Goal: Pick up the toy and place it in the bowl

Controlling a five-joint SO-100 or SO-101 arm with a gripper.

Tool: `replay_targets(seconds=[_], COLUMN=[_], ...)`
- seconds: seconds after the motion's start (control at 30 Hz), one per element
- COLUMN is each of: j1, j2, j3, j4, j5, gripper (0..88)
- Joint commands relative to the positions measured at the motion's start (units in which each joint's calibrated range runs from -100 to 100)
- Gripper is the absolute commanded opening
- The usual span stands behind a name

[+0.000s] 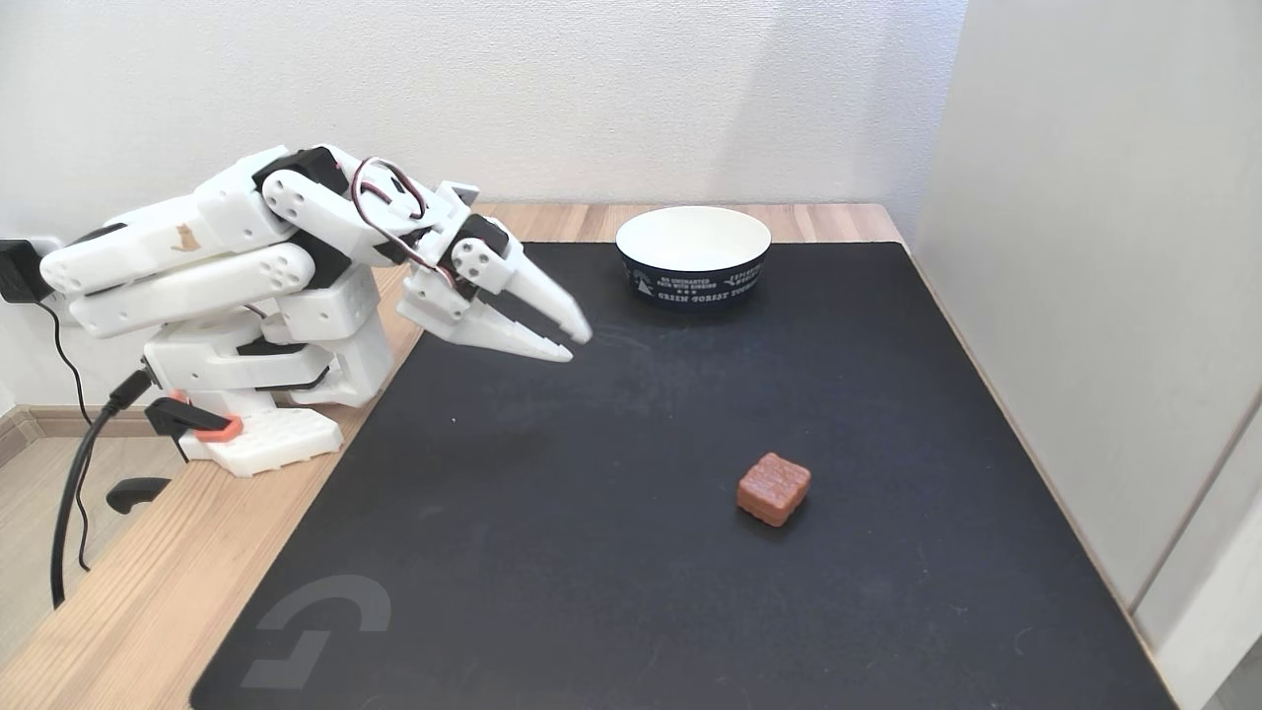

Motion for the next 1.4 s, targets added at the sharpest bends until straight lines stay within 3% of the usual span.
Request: replay_targets(seconds=[0.0, 0.07, 0.33, 0.6, 0.67, 0.77, 1.07, 1.37], j1=[-0.34, -0.34, -0.34, 1.00, 1.83, 3.09, 6.85, 14.38], j2=[-0.67, -0.67, -0.25, 1.59, 6.59, 17.09, 49.86, 85.95], j3=[0.42, 0.33, -0.66, -11.66, -16.08, -25.90, -55.01, -92.87], j4=[0.71, 0.79, 2.06, 10.53, 10.53, 10.53, 16.71, 31.53], j5=[-1.08, -1.08, -2.70, -17.52, -23.84, -27.28, -27.39, -26.86], gripper=[40.0, 44.5, 44.5, 44.5, 44.5, 44.5, 45.0, 44.6])
